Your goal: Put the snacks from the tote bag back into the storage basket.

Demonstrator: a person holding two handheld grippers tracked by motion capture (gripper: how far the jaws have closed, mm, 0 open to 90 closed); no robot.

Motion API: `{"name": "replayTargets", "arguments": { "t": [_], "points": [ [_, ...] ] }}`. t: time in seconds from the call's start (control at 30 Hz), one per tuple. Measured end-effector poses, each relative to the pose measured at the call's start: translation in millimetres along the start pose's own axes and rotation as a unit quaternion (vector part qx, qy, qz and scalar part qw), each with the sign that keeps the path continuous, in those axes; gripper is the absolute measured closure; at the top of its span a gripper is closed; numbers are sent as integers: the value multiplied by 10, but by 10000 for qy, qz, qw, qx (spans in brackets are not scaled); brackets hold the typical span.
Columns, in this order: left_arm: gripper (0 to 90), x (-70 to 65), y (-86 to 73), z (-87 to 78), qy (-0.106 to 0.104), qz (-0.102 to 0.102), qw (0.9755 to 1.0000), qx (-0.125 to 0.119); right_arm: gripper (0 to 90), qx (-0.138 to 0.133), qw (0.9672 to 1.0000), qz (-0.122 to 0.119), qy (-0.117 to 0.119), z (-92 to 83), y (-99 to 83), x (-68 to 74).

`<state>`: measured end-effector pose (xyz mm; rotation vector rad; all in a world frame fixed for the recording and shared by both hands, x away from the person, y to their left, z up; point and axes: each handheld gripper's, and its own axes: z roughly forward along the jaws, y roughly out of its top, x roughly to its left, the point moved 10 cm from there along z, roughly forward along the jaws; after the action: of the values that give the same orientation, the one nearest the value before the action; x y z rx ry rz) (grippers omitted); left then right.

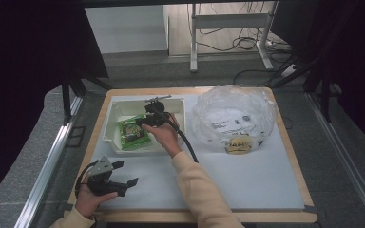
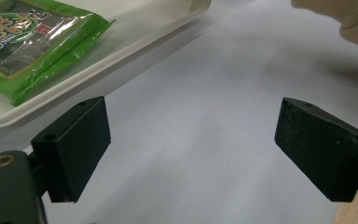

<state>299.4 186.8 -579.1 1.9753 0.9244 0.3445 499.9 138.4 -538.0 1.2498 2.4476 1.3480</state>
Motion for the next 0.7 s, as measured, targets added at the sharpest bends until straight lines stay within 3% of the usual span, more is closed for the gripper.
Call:
{"name": "replayTargets", "arguments": {
  "t": [0.2, 0.33, 0.7],
  "points": [
    [105, 9, -3, -2, 17, -5, 10000, 15, 472, -85, 9996, -283, 39, -160, 26, 21],
    [105, 13, -4, 0, 28, -1, 10000, 21, 468, -68, 9994, -290, 173, -252, 11, 39],
    [105, 30, -3, -1, 53, -35, 10000, 9, 452, -101, 9987, -485, 99, -684, -123, -13]
  ]
}}
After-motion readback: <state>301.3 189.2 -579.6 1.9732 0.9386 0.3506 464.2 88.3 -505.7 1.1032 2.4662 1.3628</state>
